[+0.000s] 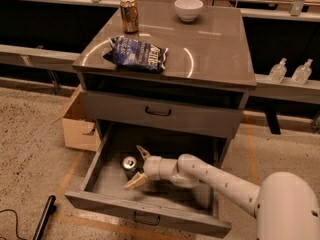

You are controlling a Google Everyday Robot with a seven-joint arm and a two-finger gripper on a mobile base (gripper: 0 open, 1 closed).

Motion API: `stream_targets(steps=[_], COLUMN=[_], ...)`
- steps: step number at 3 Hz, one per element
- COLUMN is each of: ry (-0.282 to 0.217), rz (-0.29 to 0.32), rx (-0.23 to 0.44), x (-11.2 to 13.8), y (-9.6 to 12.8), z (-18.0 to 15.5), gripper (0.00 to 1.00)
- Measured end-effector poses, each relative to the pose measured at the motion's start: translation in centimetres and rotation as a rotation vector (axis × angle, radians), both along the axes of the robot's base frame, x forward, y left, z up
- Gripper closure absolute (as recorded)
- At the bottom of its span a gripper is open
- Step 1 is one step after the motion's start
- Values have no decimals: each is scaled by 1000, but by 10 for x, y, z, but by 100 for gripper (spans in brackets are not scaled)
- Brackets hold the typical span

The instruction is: Place green can into middle drawer

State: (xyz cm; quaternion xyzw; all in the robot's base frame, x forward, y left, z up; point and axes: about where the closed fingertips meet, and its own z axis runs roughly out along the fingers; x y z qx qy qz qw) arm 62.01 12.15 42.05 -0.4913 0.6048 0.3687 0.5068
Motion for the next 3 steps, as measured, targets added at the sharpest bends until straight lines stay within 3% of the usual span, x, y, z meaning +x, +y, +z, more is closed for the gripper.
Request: stream_targets(steps=[1, 2, 3], ry=[-8, -10, 4], rz=[-16, -31, -37], rx=[-21, -45, -80], x=[1, 0, -8], y=[-8, -20, -37], z=[9, 22, 33], gripper=[23, 39, 22])
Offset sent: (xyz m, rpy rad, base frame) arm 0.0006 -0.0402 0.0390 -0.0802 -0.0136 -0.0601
